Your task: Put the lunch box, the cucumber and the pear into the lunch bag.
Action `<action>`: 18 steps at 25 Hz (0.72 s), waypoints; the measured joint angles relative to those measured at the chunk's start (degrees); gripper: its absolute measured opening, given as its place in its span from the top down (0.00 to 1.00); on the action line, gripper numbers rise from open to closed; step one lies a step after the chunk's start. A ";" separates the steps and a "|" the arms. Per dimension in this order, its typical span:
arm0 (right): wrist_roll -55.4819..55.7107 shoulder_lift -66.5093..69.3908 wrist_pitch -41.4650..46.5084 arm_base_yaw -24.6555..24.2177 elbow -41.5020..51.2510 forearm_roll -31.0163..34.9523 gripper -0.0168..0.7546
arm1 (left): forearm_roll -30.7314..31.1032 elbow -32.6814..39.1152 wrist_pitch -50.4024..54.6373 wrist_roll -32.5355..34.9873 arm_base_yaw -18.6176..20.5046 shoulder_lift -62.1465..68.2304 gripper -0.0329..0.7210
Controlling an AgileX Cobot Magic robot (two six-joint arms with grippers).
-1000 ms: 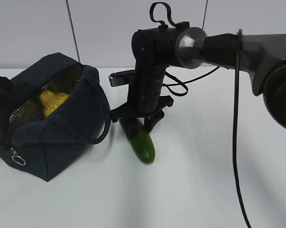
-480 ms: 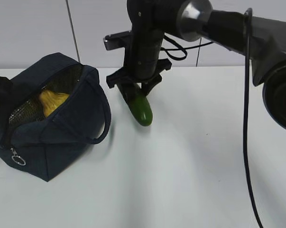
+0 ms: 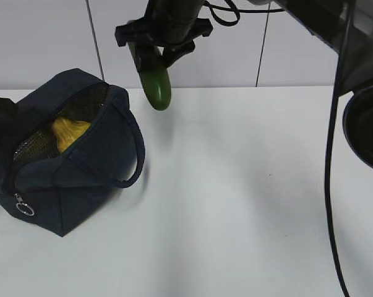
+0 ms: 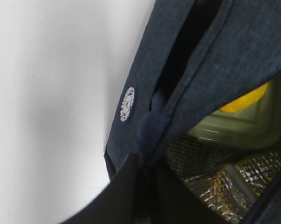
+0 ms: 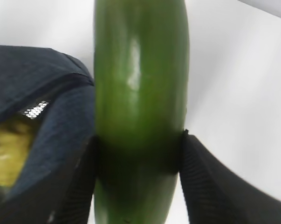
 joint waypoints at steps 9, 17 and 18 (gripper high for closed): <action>-0.65 0.08 0.21 0.56 -1.73 13.70 0.47 | -2.39 0.00 -0.07 0.00 0.00 0.00 0.95; -0.92 0.08 0.21 3.77 -1.85 18.65 0.47 | -5.56 0.00 -1.58 0.00 0.00 0.04 0.95; -0.81 0.08 0.21 4.30 -1.85 18.65 0.47 | -5.71 0.00 -1.69 0.00 0.00 0.04 0.95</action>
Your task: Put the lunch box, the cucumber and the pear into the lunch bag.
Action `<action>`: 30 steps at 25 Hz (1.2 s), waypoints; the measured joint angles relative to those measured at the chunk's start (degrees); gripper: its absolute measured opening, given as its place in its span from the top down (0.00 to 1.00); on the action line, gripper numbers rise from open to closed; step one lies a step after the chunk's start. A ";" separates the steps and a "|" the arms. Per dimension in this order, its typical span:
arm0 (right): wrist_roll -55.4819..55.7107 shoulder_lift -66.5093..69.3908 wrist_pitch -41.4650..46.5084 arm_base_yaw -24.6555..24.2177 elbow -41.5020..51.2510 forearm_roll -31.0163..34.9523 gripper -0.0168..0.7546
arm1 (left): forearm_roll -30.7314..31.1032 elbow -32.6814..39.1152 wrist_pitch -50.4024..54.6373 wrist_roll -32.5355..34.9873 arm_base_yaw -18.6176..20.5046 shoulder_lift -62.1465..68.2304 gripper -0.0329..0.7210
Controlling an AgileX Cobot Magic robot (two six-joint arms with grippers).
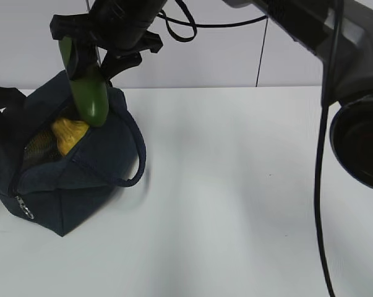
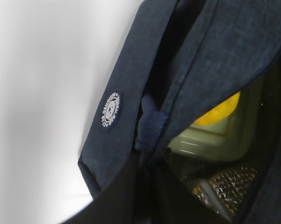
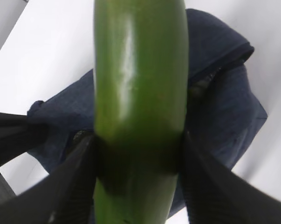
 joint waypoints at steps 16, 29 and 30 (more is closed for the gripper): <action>5.81 4.90 -0.22 0.35 0.00 3.45 0.45 | -0.25 0.00 -2.18 0.00 0.00 0.00 0.95; 5.81 4.06 -0.11 0.35 0.00 10.00 0.34 | -0.19 0.00 -2.12 0.00 0.00 0.00 0.95; 5.81 3.53 -0.03 0.35 0.00 10.00 0.34 | -0.12 0.00 -2.04 0.00 0.00 0.00 0.95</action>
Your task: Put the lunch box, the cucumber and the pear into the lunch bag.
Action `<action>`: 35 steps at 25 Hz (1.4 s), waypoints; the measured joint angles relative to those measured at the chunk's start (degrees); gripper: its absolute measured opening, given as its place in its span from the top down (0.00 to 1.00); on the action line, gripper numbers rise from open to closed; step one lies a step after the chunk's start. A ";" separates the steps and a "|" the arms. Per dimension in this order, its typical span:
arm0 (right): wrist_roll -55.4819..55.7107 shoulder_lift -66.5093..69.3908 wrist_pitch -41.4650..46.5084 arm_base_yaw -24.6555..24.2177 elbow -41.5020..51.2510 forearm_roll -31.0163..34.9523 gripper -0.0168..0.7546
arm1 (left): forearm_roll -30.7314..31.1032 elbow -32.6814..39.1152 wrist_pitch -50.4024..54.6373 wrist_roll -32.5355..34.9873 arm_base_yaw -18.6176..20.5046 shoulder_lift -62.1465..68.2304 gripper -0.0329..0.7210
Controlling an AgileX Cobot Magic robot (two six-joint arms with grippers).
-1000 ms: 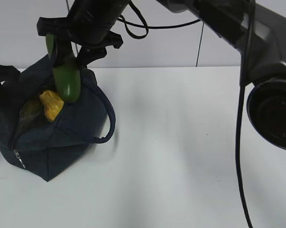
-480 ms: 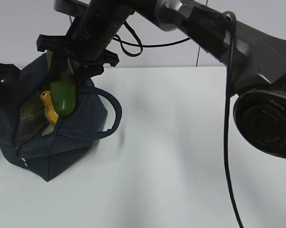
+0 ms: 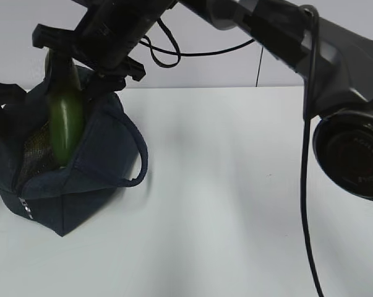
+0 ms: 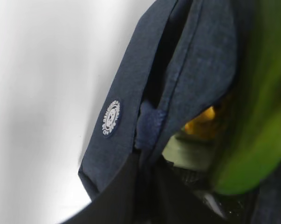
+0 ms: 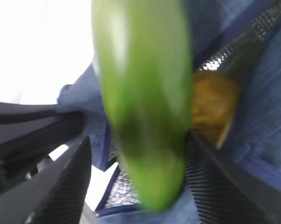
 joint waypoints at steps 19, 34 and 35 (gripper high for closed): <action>0.00 -5.48 0.18 0.00 0.12 -11.48 0.34 | 0.63 0.00 0.46 0.00 0.00 0.00 0.95; -0.78 -9.48 0.27 0.09 7.54 -13.79 0.48 | 0.69 0.00 0.59 0.00 0.00 0.00 0.95; -0.78 -10.46 0.27 0.09 8.34 -14.55 0.48 | 0.69 0.00 0.59 0.00 0.00 0.00 0.95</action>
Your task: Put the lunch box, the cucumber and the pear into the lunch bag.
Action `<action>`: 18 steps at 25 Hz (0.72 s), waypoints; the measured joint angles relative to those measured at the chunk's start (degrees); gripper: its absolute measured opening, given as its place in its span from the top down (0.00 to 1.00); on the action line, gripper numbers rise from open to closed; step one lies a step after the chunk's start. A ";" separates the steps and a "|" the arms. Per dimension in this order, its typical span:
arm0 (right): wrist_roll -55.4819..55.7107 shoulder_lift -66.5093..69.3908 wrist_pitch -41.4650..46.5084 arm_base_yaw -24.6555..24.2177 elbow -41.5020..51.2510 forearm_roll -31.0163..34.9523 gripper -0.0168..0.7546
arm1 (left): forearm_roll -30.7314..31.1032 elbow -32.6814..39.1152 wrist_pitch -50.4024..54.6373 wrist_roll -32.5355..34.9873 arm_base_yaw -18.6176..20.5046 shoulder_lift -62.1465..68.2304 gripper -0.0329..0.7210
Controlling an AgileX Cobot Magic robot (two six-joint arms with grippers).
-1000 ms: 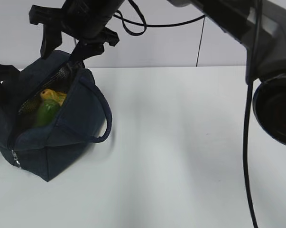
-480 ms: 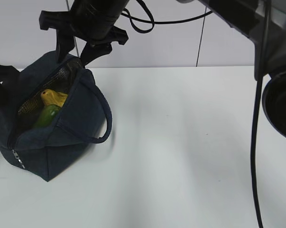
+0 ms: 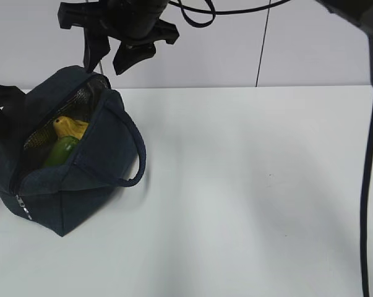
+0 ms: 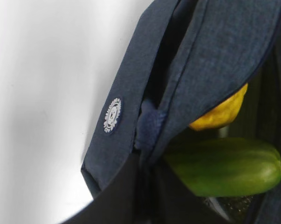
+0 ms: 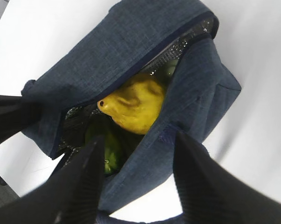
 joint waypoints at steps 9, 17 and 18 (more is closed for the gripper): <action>-8.58 -7.54 0.00 0.88 11.04 -7.71 0.49 | 0.00 0.00 0.17 0.00 0.00 0.00 0.95; -6.06 -12.78 0.00 3.76 21.85 -11.37 0.49 | 0.00 0.00 0.39 0.00 0.00 0.00 0.95; -4.05 -13.20 0.00 4.22 22.76 -11.12 0.49 | 0.00 0.00 0.45 0.00 0.00 0.00 0.95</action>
